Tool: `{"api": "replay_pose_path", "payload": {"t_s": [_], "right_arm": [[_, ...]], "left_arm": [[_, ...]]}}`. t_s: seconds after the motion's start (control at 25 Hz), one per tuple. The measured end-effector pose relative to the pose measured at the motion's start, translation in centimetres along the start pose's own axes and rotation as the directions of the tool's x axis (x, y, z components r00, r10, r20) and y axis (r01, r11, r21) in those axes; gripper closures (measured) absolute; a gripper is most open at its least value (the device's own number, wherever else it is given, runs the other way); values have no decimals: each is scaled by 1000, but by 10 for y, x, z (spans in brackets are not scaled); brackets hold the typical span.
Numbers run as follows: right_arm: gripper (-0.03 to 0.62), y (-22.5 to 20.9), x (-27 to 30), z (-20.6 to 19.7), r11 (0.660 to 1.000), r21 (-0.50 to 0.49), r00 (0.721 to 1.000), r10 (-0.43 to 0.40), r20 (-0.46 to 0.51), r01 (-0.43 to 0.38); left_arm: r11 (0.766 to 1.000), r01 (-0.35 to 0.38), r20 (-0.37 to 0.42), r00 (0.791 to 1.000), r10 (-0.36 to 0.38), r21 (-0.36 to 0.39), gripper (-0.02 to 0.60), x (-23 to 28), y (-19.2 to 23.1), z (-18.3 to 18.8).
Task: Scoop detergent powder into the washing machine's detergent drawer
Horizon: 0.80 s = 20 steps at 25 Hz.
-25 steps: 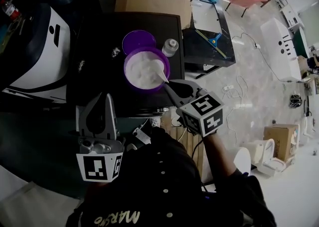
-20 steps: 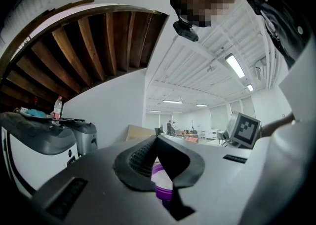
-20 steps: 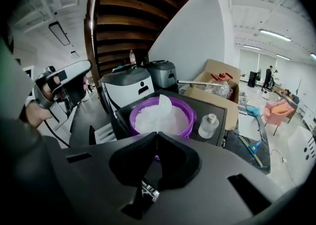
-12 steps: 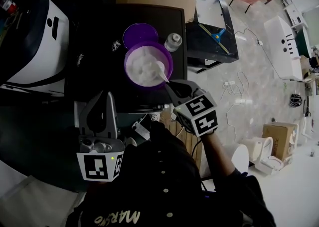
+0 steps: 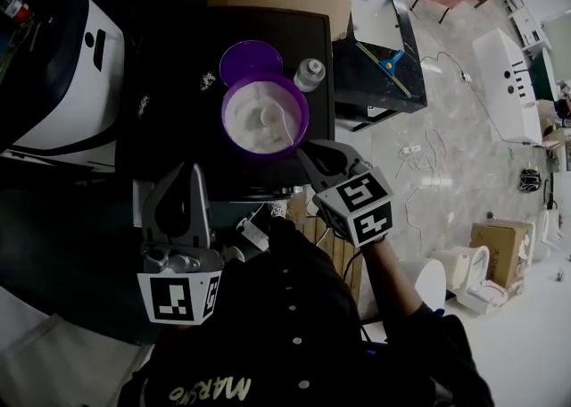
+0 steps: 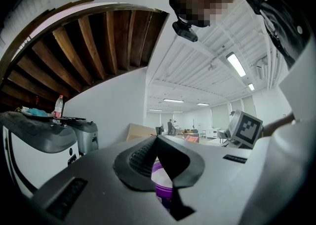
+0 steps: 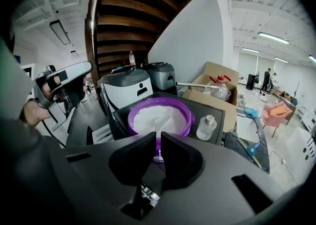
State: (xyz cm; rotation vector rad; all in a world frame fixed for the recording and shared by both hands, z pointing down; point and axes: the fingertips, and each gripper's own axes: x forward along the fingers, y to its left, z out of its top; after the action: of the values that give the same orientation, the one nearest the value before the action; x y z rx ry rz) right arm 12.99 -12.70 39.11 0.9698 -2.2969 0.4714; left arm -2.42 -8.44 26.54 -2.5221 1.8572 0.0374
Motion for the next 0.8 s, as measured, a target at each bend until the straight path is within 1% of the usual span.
{"api": "replay_pose_path", "payload": {"t_s": [0.08,0.12,0.16,0.24,0.32,0.44,0.48,0.6,0.68,0.72,0.76,0.8], "right_arm": [[560,-3,-12,14,1000,8,994,-16,109,15],[560,-5,-21,23,1000,20,983,-27,184,24],[560,-7,-30,32,999,34,964,-40,261,32],[560,-9,-50,50,997,53,916,-79,394,63],[562,-11,-69,62,992,51,869,-124,479,113],[562,-12,-94,73,985,67,817,-167,553,156],[562,-12,-103,77,983,79,794,-179,581,164],[562,-19,-137,88,970,120,709,-235,665,210],[562,-23,-162,93,961,140,660,-267,702,239],[562,-24,-173,96,957,149,641,-277,716,248],[562,-25,-182,97,954,155,628,-285,724,255],[562,-27,-189,95,952,157,621,-292,727,263]], "left_arm": [[1000,0,5,1000,-1,5,568,-2,0,4],[1000,1,10,1000,-1,7,568,-2,0,6],[1000,1,15,1000,-2,10,568,-3,0,9],[1000,1,28,1000,-1,15,568,-5,1,14],[1000,2,41,999,-2,20,568,-7,1,20],[1000,4,60,998,-5,26,568,-10,1,29],[1000,4,66,998,-5,27,568,-11,1,33],[999,-2,84,996,-1,35,568,-15,7,43],[999,-9,94,996,4,48,568,-19,11,49],[998,-14,97,995,9,54,568,-22,14,52],[998,-20,101,995,14,60,568,-25,16,55],[997,-28,104,994,21,66,568,-28,19,57]]}}
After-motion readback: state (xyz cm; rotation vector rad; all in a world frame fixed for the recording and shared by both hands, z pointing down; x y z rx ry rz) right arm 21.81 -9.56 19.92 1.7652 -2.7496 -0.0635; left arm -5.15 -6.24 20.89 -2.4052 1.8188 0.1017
